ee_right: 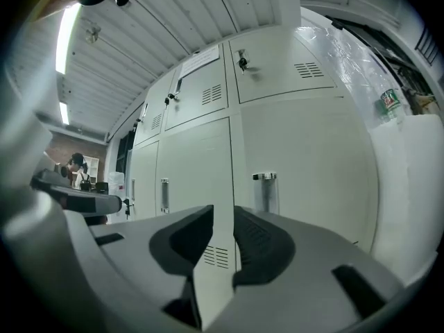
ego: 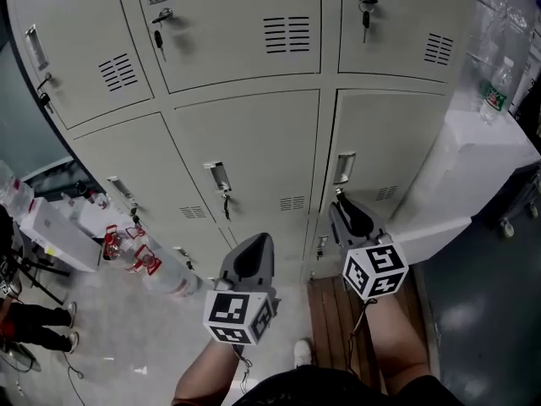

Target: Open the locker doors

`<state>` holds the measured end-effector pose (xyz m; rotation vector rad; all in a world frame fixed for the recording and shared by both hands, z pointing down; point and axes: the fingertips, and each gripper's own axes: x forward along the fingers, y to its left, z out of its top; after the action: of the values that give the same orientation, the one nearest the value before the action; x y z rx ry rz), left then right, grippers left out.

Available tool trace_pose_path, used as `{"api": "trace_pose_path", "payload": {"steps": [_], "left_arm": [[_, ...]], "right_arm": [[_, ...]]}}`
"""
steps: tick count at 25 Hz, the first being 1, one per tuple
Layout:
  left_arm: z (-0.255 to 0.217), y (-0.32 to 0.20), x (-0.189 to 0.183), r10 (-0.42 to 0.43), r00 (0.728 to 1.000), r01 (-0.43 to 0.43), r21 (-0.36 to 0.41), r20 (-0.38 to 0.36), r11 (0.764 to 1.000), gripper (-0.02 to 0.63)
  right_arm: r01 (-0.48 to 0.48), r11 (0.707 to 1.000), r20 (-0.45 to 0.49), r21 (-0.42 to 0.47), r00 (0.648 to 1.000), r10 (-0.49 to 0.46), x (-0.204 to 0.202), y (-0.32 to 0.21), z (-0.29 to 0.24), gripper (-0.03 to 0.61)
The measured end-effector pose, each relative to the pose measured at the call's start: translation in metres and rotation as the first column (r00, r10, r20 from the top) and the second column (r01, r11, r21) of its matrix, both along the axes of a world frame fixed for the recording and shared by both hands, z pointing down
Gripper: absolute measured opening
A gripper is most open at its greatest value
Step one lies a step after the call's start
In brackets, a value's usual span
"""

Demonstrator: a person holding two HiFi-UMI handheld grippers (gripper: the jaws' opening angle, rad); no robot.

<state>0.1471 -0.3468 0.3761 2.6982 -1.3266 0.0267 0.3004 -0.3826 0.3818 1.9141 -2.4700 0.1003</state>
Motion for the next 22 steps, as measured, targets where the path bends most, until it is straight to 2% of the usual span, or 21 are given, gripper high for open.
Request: {"api": "trace_pose_path", "payload": {"steps": [4,7,10,15,22], "left_arm": [[0.000,-0.014,0.015,-0.009,1.000,0.009,0.010,0.008,1.000,0.000],[0.002,-0.023,0.023,-0.016,1.000,0.016,0.008,0.013,1.000,0.001],[0.007,-0.031,0.028,-0.026,1.000,0.026,0.000,0.017,1.000,0.001],[0.011,-0.039,0.030,-0.038,0.999,0.038,-0.007,0.023,0.999,0.000],[0.018,-0.043,0.030,-0.048,0.998,0.048,-0.015,0.028,0.999,0.000]], "right_arm": [[-0.018,1.000,-0.017,-0.001,1.000,0.018,0.016,-0.025,0.005,0.111],[-0.035,0.999,-0.023,0.003,0.999,0.035,0.024,-0.043,0.007,0.156],[-0.068,0.997,-0.068,0.018,0.995,0.069,0.028,-0.057,0.008,0.177],[-0.148,0.987,-0.140,0.064,0.978,0.156,0.033,-0.075,0.004,0.203],[-0.196,0.977,-0.167,0.078,0.964,0.207,0.028,-0.090,0.006,0.217]]}}
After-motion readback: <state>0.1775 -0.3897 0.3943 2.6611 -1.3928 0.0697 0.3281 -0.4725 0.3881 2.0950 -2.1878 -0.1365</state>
